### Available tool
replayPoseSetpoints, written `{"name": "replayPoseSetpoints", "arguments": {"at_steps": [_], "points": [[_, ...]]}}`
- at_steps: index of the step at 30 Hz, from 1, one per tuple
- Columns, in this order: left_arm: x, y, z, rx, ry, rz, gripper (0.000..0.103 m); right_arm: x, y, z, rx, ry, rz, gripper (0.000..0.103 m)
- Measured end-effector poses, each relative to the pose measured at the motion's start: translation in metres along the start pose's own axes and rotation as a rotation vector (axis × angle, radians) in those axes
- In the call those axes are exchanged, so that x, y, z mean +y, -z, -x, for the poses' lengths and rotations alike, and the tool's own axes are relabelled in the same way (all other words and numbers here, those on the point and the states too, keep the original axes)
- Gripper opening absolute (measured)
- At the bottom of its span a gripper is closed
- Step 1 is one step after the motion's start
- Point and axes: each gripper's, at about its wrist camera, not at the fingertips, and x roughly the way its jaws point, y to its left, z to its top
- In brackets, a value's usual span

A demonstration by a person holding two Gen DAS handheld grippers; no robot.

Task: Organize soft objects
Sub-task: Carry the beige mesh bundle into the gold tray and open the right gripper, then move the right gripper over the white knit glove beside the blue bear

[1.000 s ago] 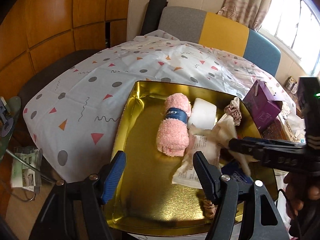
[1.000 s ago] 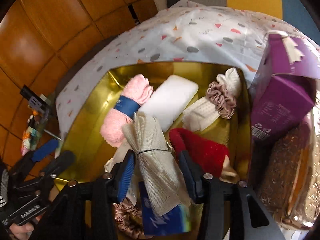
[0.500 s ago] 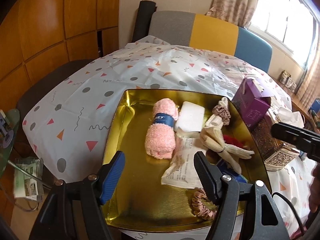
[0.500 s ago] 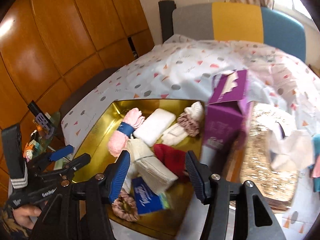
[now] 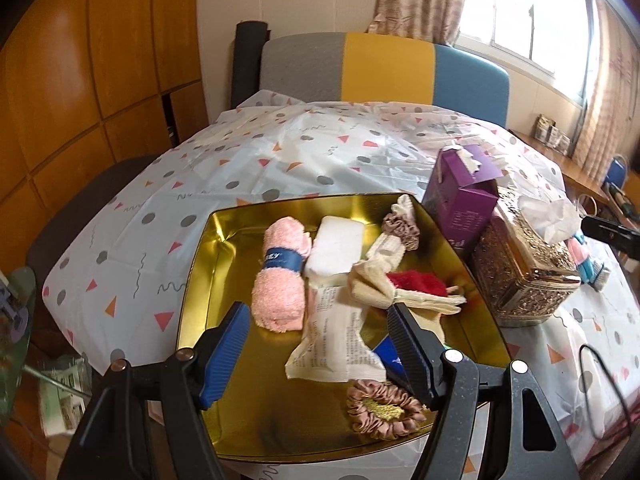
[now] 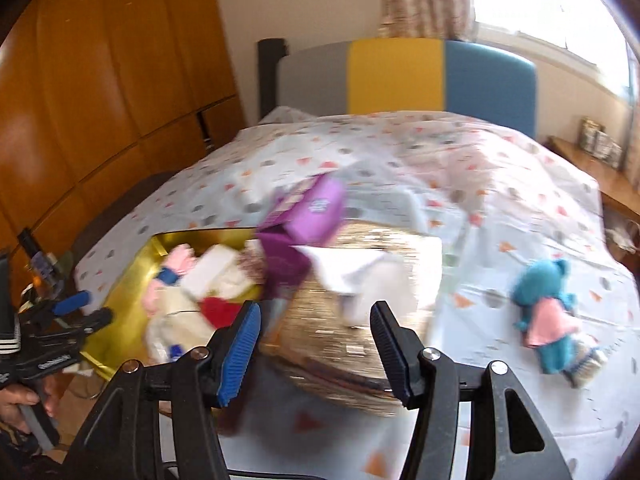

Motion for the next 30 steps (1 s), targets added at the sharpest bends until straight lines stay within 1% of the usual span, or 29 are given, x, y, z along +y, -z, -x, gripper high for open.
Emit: {"name": "replayPoseSetpoints", "arguments": {"at_steps": [11,17,20,23,26,28,30], "points": [[-0.035,-0.006,0.005,-0.008,0.036,-0.093,0.072,-0.123,0.019,0.032,-0.012,0.26,-0.175,0.058],[-0.056,-0.01,0.01,-0.021,0.061,-0.143,0.072,-0.192,0.037,0.049,-0.05,0.403,-0.304,0.058],[-0.068,-0.012,0.012,-0.021,0.074,-0.17,0.072,-0.225,0.052,0.052,-0.067,0.466,-0.393,0.058],[-0.079,-0.015,0.013,-0.023,0.094,-0.194,0.072,-0.251,0.07,0.055,-0.081,0.495,-0.503,0.058],[-0.091,-0.018,0.014,-0.027,0.12,-0.218,0.072,-0.273,0.085,0.055,-0.044,0.518,-0.608,0.058],[-0.1,-0.019,0.014,-0.028,0.139,-0.235,0.072,-0.282,0.09,0.058,-0.042,0.524,-0.66,0.058],[-0.108,-0.021,0.014,-0.025,0.161,-0.248,0.072,-0.289,0.096,0.059,-0.04,0.511,-0.715,0.058]]}}
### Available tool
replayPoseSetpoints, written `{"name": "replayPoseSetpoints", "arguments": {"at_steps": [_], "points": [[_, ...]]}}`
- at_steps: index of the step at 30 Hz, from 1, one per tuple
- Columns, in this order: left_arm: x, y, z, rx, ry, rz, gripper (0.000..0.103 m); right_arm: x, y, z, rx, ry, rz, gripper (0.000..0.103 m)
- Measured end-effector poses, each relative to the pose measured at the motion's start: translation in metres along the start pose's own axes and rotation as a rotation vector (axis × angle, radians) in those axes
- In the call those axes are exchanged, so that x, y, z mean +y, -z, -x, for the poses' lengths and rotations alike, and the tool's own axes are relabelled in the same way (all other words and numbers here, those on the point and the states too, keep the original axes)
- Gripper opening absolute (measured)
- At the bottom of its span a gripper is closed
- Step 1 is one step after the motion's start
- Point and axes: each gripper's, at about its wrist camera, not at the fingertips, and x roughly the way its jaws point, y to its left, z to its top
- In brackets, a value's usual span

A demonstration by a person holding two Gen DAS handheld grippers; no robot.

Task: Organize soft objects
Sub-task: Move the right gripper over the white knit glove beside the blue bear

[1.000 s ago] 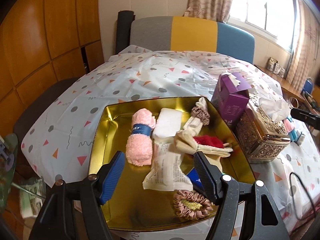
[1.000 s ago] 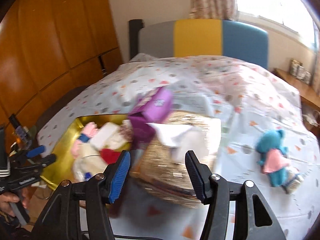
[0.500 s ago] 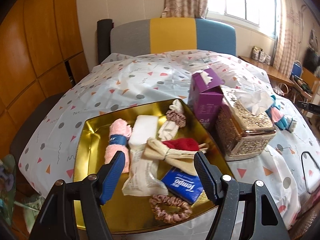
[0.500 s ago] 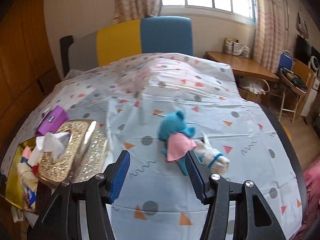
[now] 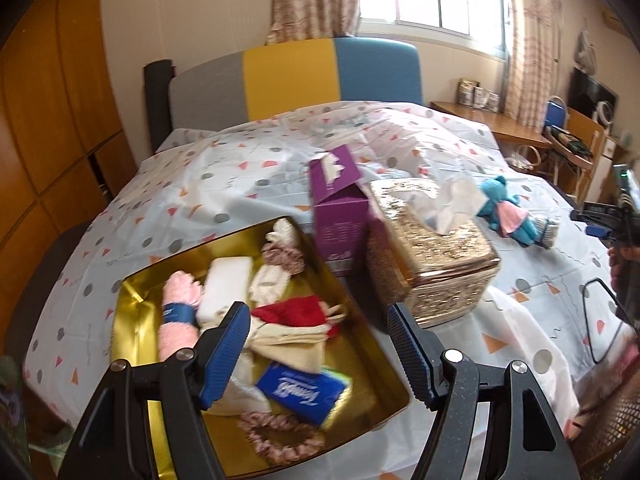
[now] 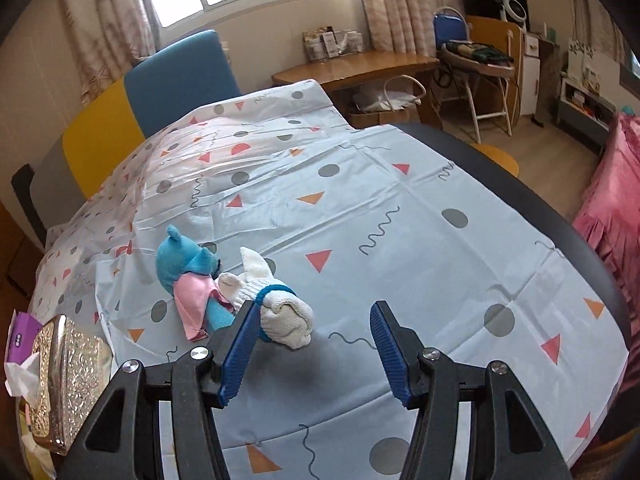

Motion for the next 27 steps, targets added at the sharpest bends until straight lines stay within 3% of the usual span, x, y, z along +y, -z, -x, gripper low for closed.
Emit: {"name": "replayPoseSetpoints", "arguments": {"at_steps": [6,12,15,21,27], "points": [[-0.024,-0.007,-0.001,-0.003,0.073,-0.046,0.072,-0.006,0.0,-0.006,0.031,0.014,-0.028,0.058],[-0.044,-0.007,-0.004,0.009,0.133,-0.088,0.072,0.041,0.002,-0.012,0.022,0.064,0.293,0.058],[-0.049,-0.006,-0.004,0.012,0.146,-0.099,0.072,0.05,-0.007,-0.026,0.038,0.079,0.351,0.058],[-0.047,-0.001,-0.011,0.037,0.13,-0.086,0.072,0.057,-0.017,-0.064,0.127,0.109,0.39,0.058],[-0.037,0.005,-0.018,0.067,0.096,-0.05,0.072,0.049,-0.015,-0.061,0.085,0.083,0.287,0.058]]}}
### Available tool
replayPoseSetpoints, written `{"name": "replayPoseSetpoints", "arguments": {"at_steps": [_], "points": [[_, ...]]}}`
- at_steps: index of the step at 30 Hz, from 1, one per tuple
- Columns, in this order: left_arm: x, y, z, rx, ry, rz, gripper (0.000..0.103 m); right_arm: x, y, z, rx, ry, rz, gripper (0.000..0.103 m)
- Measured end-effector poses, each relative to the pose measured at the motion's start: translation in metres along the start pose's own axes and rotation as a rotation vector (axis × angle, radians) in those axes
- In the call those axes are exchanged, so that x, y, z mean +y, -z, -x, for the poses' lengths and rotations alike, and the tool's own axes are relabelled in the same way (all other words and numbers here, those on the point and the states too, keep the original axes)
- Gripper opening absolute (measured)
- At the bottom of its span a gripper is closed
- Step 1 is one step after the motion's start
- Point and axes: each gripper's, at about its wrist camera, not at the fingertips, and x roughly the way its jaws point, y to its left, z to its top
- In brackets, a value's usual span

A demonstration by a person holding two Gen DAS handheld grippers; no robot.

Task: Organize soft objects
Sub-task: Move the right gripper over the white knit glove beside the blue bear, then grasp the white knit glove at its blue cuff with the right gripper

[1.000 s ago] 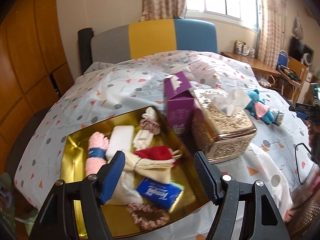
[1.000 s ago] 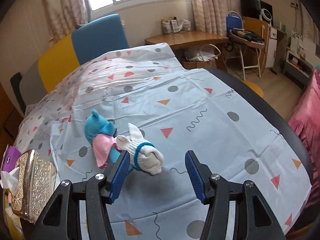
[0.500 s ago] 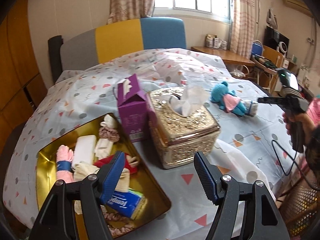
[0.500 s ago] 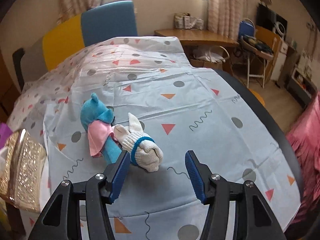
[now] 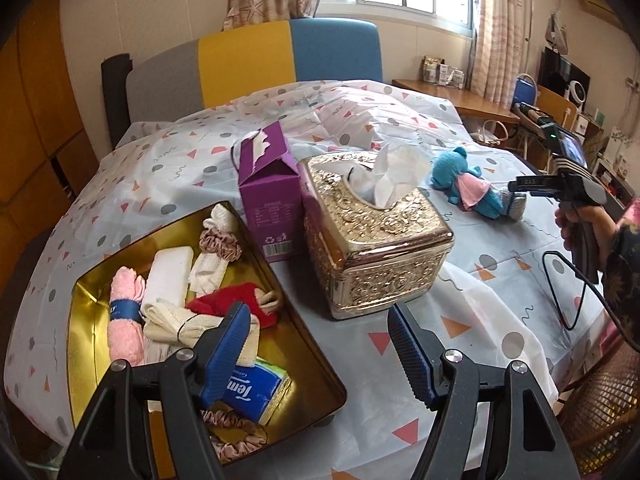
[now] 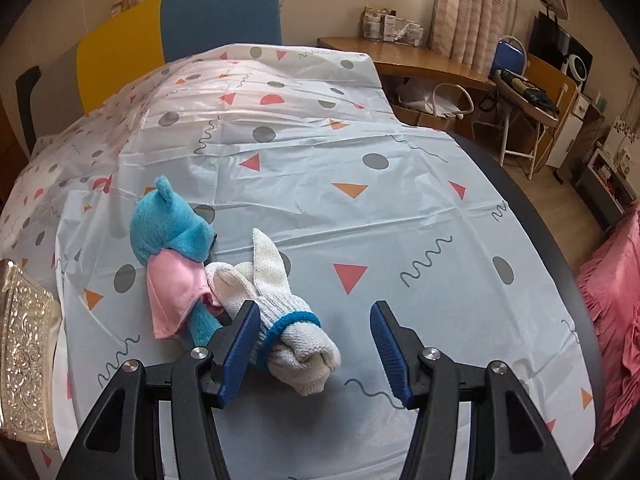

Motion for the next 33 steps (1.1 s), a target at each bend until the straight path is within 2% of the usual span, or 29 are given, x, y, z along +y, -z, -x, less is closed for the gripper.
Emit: {"name": "replayPoseSetpoints", "arguments": {"at_steps": [4,8,10,23,28,30,33], "points": [[0.006,0.007,-0.002,0.012,-0.036,0.013,0.072,-0.018,0.014,0.001,-0.028,-0.011,-0.099,0.062],[0.014,0.015,-0.007,0.038,-0.059,0.04,0.072,-0.021,0.01,0.001,-0.038,-0.001,-0.104,0.062],[0.018,0.019,-0.01,0.051,-0.068,0.05,0.072,-0.021,0.009,-0.001,-0.022,-0.034,-0.114,0.062],[0.036,0.029,-0.015,0.077,-0.13,0.091,0.072,-0.008,0.006,-0.001,-0.036,-0.028,-0.028,0.062],[0.038,0.029,-0.017,0.083,-0.125,0.091,0.072,0.001,0.005,-0.009,-0.01,-0.065,0.027,0.064],[0.04,0.029,-0.018,0.086,-0.12,0.097,0.072,0.001,0.001,-0.018,0.027,-0.096,0.029,0.065],[0.042,0.031,-0.019,0.088,-0.119,0.104,0.072,0.003,-0.009,-0.025,0.054,-0.089,0.048,0.066]]}}
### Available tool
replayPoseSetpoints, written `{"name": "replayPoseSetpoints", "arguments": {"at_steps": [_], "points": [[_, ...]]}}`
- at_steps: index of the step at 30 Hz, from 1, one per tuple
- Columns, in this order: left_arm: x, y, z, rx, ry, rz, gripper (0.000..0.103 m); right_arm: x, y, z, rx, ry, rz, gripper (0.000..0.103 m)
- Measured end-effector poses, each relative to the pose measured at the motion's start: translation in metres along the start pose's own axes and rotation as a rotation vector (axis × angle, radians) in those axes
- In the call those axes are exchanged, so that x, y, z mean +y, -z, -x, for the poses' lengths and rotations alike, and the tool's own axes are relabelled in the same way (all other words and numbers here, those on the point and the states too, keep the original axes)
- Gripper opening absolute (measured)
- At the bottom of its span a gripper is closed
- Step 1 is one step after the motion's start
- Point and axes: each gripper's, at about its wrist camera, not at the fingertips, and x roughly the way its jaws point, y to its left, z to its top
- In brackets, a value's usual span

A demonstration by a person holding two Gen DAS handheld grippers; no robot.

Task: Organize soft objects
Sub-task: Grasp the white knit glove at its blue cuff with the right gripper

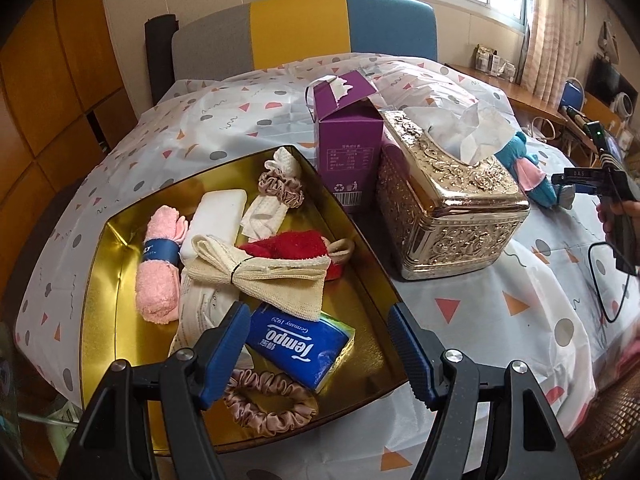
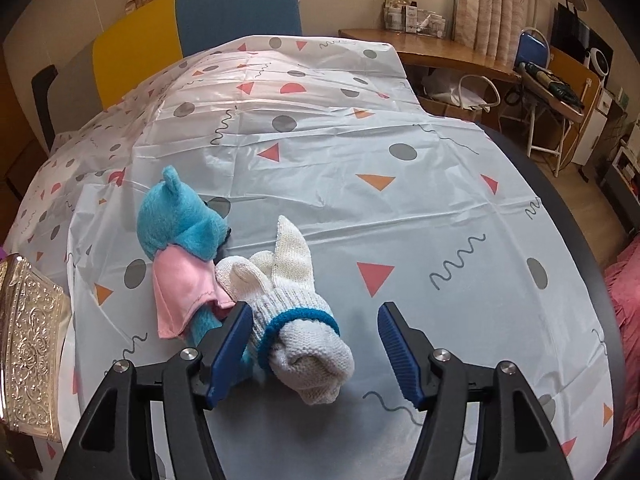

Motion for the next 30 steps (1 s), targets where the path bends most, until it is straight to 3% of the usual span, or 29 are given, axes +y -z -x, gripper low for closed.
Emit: {"name": "replayPoseSetpoints", "arguments": {"at_steps": [6,7,8,11,18,23,30], "points": [[0.009,0.004,-0.003,0.007,0.0,0.026,0.072,0.01,-0.006,-0.02,0.137,-0.085,0.002,0.066],[0.01,0.004,-0.003,0.005,0.001,0.028,0.072,0.014,-0.002,-0.023,0.179,-0.115,-0.003,0.062],[0.011,0.004,-0.003,0.003,0.003,0.029,0.072,0.02,0.004,-0.026,0.208,-0.132,0.006,0.052],[0.013,0.005,-0.002,-0.001,0.011,0.038,0.072,0.035,0.021,-0.019,0.217,-0.13,0.035,0.039],[0.018,0.008,-0.002,-0.001,0.038,0.058,0.072,0.051,0.062,0.009,0.302,-0.262,0.016,0.04],[0.025,0.009,-0.002,-0.001,0.051,0.078,0.072,0.049,0.081,0.036,0.273,-0.25,0.052,0.051],[0.036,0.006,0.003,-0.018,0.058,0.12,0.072,0.035,0.055,0.063,0.123,-0.114,0.078,0.06]]}}
